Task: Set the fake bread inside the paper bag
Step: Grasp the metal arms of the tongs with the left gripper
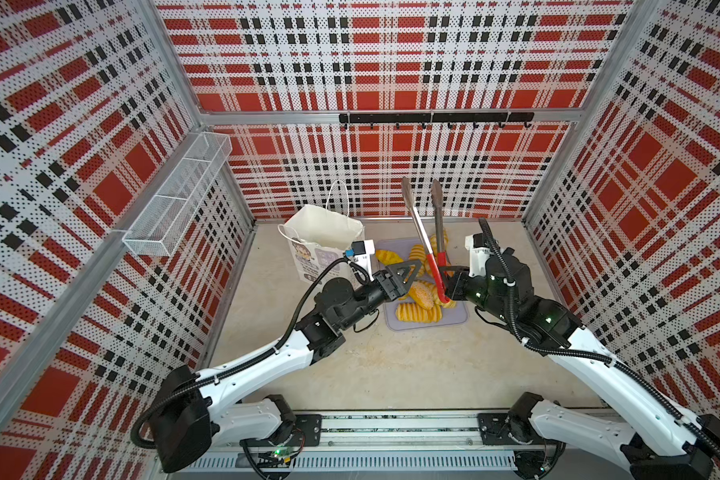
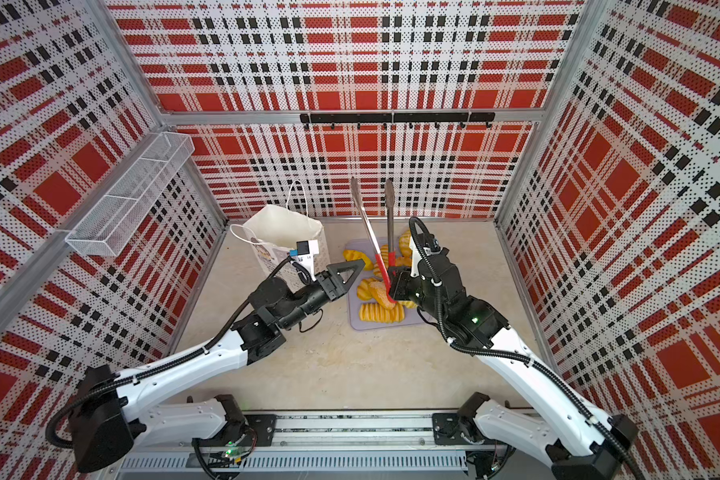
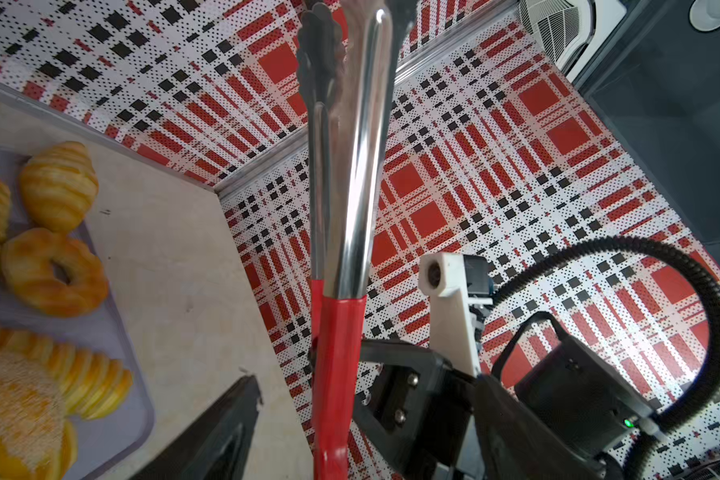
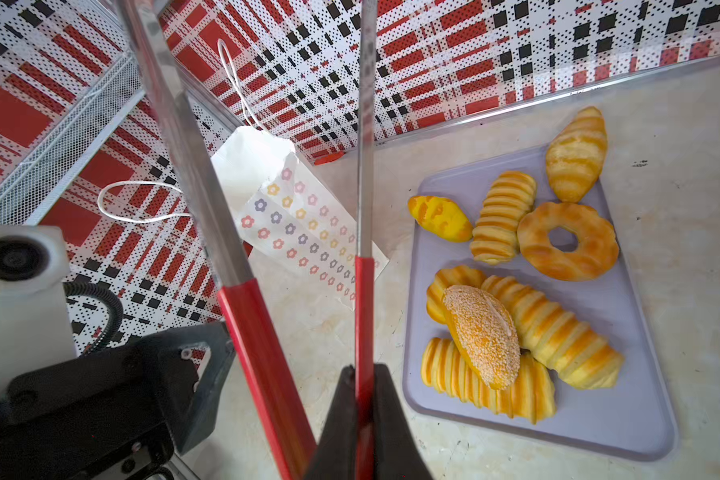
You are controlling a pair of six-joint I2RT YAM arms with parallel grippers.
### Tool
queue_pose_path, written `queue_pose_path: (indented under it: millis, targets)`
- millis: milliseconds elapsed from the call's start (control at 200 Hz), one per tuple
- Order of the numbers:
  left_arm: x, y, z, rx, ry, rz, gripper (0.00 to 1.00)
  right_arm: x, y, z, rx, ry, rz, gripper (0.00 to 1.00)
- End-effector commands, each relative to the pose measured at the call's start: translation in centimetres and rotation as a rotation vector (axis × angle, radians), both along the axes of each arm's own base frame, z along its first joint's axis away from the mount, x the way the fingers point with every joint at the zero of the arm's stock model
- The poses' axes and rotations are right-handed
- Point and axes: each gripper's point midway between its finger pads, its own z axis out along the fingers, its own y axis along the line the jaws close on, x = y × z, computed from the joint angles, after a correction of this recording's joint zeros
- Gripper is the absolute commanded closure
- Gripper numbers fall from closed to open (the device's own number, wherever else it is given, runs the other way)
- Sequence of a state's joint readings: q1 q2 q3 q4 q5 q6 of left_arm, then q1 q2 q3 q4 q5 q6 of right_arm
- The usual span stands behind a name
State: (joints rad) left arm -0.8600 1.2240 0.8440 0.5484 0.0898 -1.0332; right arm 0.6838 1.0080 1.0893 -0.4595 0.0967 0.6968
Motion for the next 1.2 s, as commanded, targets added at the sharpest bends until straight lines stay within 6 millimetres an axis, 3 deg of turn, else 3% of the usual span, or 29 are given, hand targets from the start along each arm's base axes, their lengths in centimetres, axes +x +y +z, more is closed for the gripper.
queue_pose_path:
  millis: [0, 185, 336, 561, 656, 732, 802, 987, 1197]
  targets:
    - [-0.2, -0.6, 2.6, -0.059, -0.048, -0.018, 0.19, 0.2, 0.2, 2.8, 0.050, -0.071, -0.013, 1.00]
    - [0.6, -1.4, 2.4, -0.051, -0.034, -0.013, 0.28, 0.0, 1.7, 2.6, 0.048, -0.063, 0.017, 1.00]
    - [1.5, -1.3, 1.9, -0.015, -0.007, 0.027, 0.42, -0.3, 2.9, 3.0, 0.029, -0.074, 0.028, 1.00]
    - [2.6, -0.7, 1.5, 0.074, 0.006, 0.092, 0.50, -0.3, 3.5, 3.5, -0.017, -0.087, 0.023, 1.00]
    - [3.0, -0.3, 1.1, 0.099, 0.025, 0.118, 0.47, -0.3, 3.2, 3.8, -0.027, -0.098, 0.007, 1.00]
    - [3.4, 0.2, 0.5, 0.122, 0.043, 0.137, 0.33, -0.3, 2.9, 3.9, -0.029, -0.104, -0.008, 1.00]
    - [3.5, 0.7, 0.4, 0.138, 0.051, 0.152, 0.28, -0.3, 2.4, 4.1, -0.035, -0.110, -0.028, 1.00]
    - [4.0, 1.8, 0.1, 0.158, 0.055, 0.172, 0.27, -0.4, 2.1, 4.2, -0.042, -0.118, -0.030, 1.00]
    - [3.8, -0.2, 0.9, 0.142, 0.015, 0.101, 0.28, -0.5, 2.6, 3.5, -0.054, -0.104, -0.003, 1.00]
